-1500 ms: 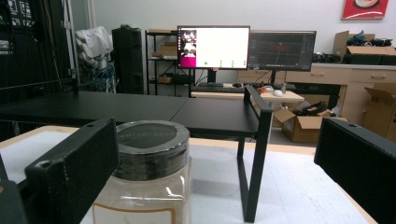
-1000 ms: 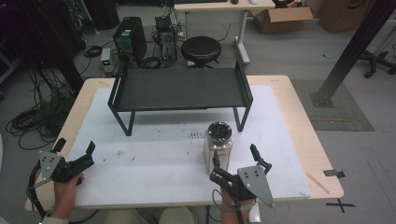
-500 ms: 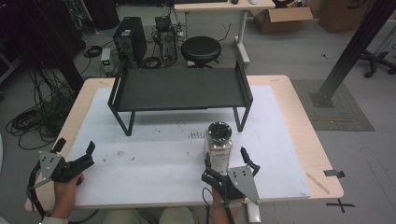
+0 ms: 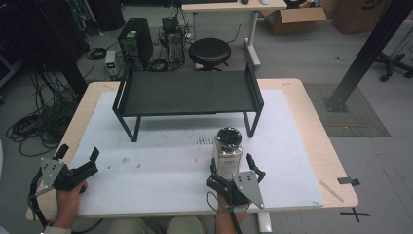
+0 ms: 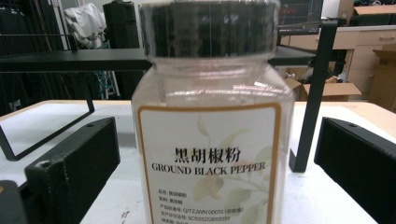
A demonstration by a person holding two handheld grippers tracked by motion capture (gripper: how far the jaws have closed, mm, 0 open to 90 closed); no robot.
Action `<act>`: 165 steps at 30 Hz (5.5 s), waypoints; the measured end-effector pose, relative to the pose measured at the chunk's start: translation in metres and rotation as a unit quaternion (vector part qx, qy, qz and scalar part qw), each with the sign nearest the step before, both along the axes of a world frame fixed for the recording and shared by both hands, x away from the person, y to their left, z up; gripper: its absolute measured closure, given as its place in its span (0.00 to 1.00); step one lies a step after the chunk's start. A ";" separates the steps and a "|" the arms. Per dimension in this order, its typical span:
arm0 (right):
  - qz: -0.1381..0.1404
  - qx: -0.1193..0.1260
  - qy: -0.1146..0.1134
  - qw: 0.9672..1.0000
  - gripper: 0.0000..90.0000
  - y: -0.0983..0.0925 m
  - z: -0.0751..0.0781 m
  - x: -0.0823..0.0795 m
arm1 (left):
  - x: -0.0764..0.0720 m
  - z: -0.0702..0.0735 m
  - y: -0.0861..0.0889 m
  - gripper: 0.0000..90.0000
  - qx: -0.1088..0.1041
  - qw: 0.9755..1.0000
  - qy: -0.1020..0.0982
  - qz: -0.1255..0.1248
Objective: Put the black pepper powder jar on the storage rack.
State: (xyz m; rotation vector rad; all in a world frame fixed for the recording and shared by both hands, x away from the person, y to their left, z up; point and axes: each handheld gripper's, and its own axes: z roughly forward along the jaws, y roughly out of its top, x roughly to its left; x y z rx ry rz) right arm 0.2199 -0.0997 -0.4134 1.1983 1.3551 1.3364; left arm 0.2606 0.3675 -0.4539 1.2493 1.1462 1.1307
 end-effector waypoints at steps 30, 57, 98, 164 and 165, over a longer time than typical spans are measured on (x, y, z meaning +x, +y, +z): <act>-0.015 0.006 0.006 1.000 0.02 0.009 -0.023 0.036 | 0.000 0.000 0.001 0.00 -0.003 1.000 -0.001 0.000; -0.008 0.000 -0.016 1.000 0.26 0.010 -0.026 0.035 | -0.001 0.000 0.001 0.00 -0.006 1.000 -0.004 0.000; 0.022 -0.007 -0.091 0.996 0.28 0.021 0.065 0.036 | 0.000 0.000 0.000 0.00 0.001 1.000 0.002 0.000; 0.124 -0.005 -0.120 0.985 0.28 0.118 0.161 0.163 | 0.001 0.000 -0.001 0.01 0.003 1.000 0.005 0.000; 0.126 -0.008 -0.119 0.985 0.28 0.120 0.162 0.168 | 0.001 0.000 -0.001 0.01 0.002 1.000 0.005 0.000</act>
